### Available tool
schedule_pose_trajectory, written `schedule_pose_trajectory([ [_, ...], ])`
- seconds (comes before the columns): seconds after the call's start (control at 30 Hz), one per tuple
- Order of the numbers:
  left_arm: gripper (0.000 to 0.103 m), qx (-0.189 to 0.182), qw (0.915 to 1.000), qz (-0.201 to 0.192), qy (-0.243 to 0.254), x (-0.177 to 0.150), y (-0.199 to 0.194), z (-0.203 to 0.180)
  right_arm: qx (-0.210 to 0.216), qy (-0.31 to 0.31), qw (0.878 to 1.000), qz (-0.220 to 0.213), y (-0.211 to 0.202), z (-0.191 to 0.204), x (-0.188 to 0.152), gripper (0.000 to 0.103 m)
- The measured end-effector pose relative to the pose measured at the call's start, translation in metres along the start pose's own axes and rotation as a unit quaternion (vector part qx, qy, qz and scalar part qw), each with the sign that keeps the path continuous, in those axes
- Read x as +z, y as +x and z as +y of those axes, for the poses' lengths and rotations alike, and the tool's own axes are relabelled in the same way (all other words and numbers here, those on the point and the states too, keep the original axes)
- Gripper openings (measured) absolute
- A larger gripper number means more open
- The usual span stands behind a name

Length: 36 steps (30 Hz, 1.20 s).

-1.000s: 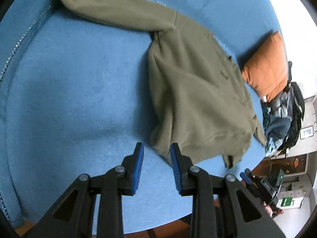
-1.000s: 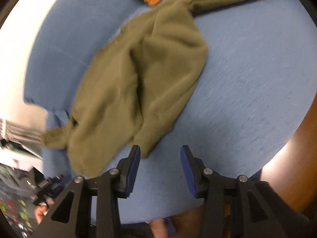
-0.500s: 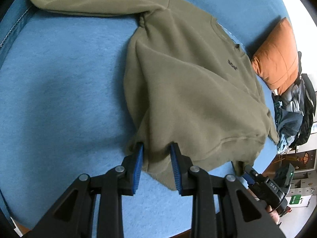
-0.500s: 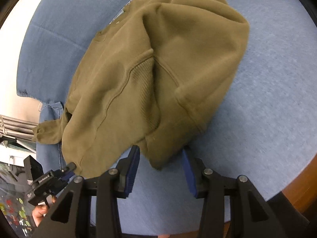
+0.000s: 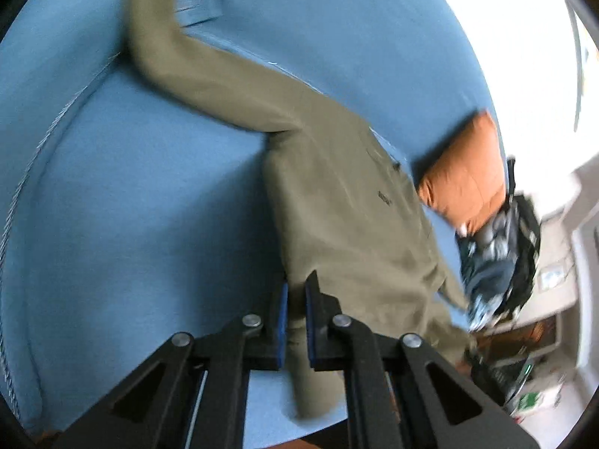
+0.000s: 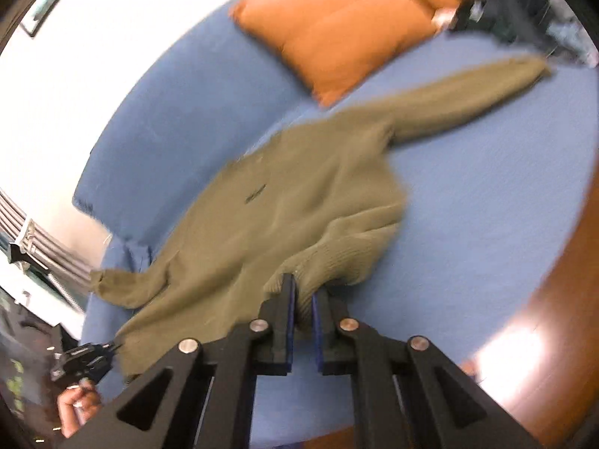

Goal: Fold clothes
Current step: 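Grasp the hem with the left gripper while the right gripper holds the folded side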

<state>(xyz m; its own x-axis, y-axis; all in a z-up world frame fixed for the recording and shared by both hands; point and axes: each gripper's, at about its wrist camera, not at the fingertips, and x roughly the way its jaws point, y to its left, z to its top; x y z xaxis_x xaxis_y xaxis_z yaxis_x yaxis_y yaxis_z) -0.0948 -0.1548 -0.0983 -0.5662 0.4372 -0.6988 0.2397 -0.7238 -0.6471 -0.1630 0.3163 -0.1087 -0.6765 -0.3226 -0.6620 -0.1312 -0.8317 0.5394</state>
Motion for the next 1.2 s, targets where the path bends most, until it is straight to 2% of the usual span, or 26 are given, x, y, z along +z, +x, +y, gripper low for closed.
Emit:
schedule_pose_trajectory([
  [0.07,0.008,0.009,0.999,0.029,-0.033,-0.004,0.007,0.023,-0.021,0.007,1.0,0.014,-0.008,-0.019,-0.009,0.007],
  [0.13,0.011,0.05,0.996,0.061,-0.043,-0.009,0.018,0.035,-0.048,0.016,0.997,0.059,0.008,-0.031,-0.025,0.008],
  [0.2,0.01,0.091,0.9902,0.093,-0.052,-0.015,0.028,0.047,-0.079,0.026,0.988,0.126,0.035,-0.049,-0.042,0.009],
  [0.23,0.01,0.107,0.9869,0.106,-0.058,-0.017,0.032,0.053,-0.08,0.034,0.986,0.14,0.043,-0.053,-0.045,0.011],
  [0.3,0.018,0.099,0.9866,0.103,-0.08,-0.016,0.03,0.058,-0.088,0.049,0.984,0.147,0.049,-0.057,-0.053,0.013],
  [0.37,0.021,0.095,0.9873,0.098,-0.081,-0.016,0.029,0.055,-0.083,0.056,0.987,0.125,0.047,-0.052,-0.05,0.027],
  [0.43,0.021,0.106,0.9883,0.096,-0.053,-0.019,0.028,0.044,-0.078,0.062,0.99,0.103,0.045,-0.047,-0.047,0.03],
  [0.53,0.021,0.108,0.9892,0.097,0.019,-0.032,0.028,0.017,-0.062,0.054,0.994,0.073,0.027,-0.044,-0.046,0.03],
  [0.63,0.021,0.086,0.987,0.112,0.076,-0.049,0.035,-0.008,-0.039,0.053,0.996,0.052,0.017,-0.033,-0.044,0.03],
  [0.7,0.021,0.08,0.9842,0.119,0.104,-0.056,0.038,-0.019,-0.014,0.076,0.996,0.048,0.014,-0.036,-0.049,0.03],
  [0.77,0.021,0.081,0.9822,0.119,0.121,-0.059,0.04,-0.025,0.014,0.109,0.99,0.087,0.026,-0.056,-0.05,0.035],
  [0.83,0.021,0.08,0.9822,0.116,0.124,-0.059,0.041,-0.028,0.044,0.151,0.977,0.141,0.042,-0.074,-0.062,0.035],
  [0.87,0.021,0.079,0.9828,0.114,0.122,-0.058,0.041,-0.028,0.049,0.164,0.973,0.155,0.046,-0.079,-0.066,0.035],
  [0.93,0.021,0.076,0.9839,0.11,0.119,-0.058,0.041,-0.028,0.048,0.176,0.969,0.169,0.043,-0.095,-0.073,0.035],
  [1.07,0.021,0.071,0.9861,0.102,0.111,-0.056,0.041,-0.028,0.051,0.188,0.964,0.182,0.048,-0.099,-0.08,0.035],
  [1.2,0.021,0.067,0.9878,0.102,0.097,-0.059,0.039,-0.024,0.033,0.211,0.959,0.186,0.062,-0.111,-0.08,0.036],
])
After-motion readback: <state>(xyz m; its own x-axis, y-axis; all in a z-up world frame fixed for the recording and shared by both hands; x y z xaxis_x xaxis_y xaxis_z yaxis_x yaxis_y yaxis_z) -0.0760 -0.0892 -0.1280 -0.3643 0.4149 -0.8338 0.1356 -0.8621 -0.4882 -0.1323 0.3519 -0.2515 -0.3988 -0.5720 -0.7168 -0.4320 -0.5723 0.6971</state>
